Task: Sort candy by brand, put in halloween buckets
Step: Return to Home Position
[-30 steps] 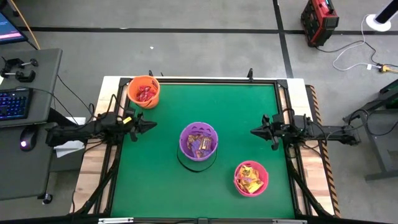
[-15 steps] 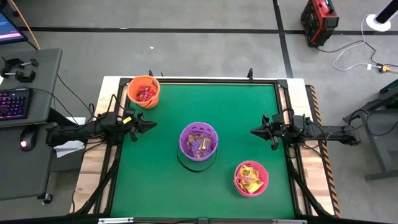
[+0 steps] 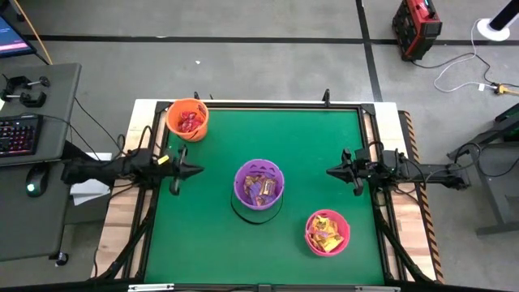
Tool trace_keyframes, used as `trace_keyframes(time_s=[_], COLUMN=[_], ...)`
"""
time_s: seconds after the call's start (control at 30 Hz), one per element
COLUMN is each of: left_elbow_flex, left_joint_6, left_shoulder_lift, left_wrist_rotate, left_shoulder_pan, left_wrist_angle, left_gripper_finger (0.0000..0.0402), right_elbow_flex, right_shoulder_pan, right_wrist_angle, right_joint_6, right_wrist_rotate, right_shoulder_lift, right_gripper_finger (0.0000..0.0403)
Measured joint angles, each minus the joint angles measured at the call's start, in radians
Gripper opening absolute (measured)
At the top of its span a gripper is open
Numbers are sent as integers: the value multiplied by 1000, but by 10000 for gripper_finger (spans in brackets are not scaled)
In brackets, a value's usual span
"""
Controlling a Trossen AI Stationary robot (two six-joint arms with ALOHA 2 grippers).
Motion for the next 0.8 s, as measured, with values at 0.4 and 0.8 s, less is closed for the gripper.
trace_keyframes(time_s=[0.4, 0.8], left_elbow_flex=[0, 0], left_joint_6=[59, 4], left_shoulder_lift=[0, 10], left_wrist_rotate=[-5, -5], left_shoulder_pan=[-41, -41], left_wrist_angle=[-2, -3], left_gripper_finger=[1, 1], right_elbow_flex=[0, 0], right_shoulder_pan=[0, 0], right_wrist_angle=[0, 0], right_joint_6=[0, 0], right_wrist_rotate=[0, 0], right_shoulder_lift=[-1, -1], right_gripper_finger=[0, 0])
